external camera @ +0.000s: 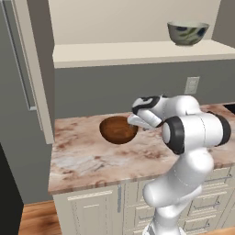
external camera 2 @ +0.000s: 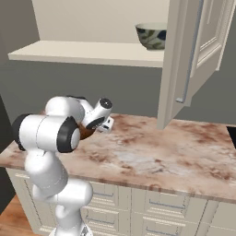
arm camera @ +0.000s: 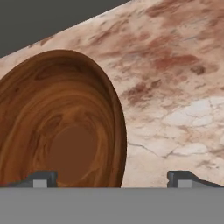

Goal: Open the cabinet. Pick the bowls from the counter and place them in the cabinet. Then close the cabinet.

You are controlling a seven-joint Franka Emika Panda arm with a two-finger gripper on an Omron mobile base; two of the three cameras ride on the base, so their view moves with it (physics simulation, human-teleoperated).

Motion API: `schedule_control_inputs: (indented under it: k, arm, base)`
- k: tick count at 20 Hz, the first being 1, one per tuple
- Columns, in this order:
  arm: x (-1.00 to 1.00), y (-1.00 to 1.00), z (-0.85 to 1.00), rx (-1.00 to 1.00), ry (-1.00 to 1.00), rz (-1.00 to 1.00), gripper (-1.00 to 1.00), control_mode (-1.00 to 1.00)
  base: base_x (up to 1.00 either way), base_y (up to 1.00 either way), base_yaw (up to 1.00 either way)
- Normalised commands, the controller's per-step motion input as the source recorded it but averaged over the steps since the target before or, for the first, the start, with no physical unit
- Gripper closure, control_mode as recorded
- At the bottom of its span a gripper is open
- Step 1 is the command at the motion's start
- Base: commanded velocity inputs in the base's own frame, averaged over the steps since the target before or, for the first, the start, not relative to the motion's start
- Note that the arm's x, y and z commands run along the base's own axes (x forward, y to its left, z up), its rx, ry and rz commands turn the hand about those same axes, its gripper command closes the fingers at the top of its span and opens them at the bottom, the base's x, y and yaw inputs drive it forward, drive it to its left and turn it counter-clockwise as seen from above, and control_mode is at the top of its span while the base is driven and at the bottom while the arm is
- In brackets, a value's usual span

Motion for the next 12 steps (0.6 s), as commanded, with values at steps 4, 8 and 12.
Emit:
schedule_control_inputs:
  k: [4, 8, 12]
  arm:
    - [0.33, 0.12, -0.26, -0.01, 0.00, 0.00, -1.00, -1.00]
    - [0.29, 0.11, -0.27, -0.01, 0.00, 0.00, -1.00, -1.00]
    - [0.15, 0.16, -0.25, -0.01, 0.00, 0.00, 1.00, -1.00]
  base:
    - [0.00, 0.00, 0.00]
    - [0.00, 0.00, 0.00]
    - [0.00, 0.00, 0.00]
